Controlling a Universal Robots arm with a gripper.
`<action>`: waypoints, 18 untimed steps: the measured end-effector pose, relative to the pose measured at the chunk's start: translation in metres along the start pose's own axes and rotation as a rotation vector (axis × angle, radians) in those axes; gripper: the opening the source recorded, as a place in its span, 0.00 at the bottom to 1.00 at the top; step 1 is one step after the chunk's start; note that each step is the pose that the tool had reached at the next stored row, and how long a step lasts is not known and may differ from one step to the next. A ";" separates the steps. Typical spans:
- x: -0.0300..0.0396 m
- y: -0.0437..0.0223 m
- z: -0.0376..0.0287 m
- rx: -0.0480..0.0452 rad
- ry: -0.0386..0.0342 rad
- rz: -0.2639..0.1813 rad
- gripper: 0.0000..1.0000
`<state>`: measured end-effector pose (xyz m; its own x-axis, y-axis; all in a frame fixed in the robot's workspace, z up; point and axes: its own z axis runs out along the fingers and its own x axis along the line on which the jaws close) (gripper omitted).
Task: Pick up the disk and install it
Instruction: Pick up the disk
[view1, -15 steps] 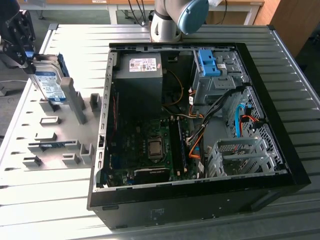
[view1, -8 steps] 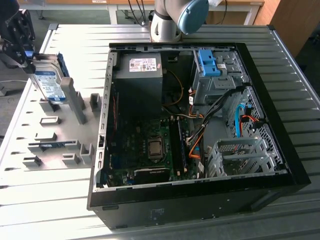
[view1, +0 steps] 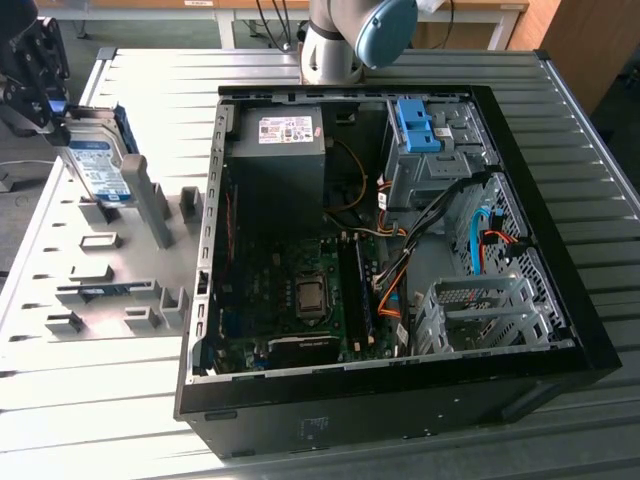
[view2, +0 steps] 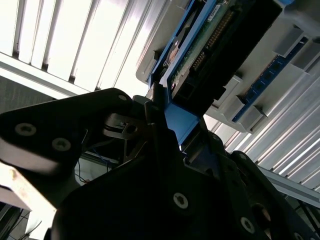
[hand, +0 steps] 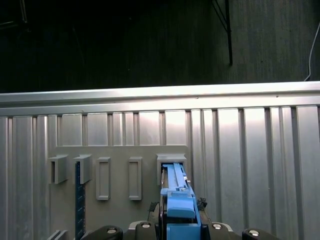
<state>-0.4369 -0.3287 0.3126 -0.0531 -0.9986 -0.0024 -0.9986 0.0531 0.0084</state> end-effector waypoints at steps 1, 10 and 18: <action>0.0000 0.0000 -0.0002 0.0000 0.0000 0.000 0.37; 0.0000 0.0001 -0.0067 0.0000 0.0000 0.000 0.37; 0.0000 0.0001 -0.0154 0.0000 0.0000 0.000 0.37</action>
<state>-0.4369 -0.3287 0.3280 -0.0532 -0.9986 -0.0023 -0.9986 0.0532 0.0084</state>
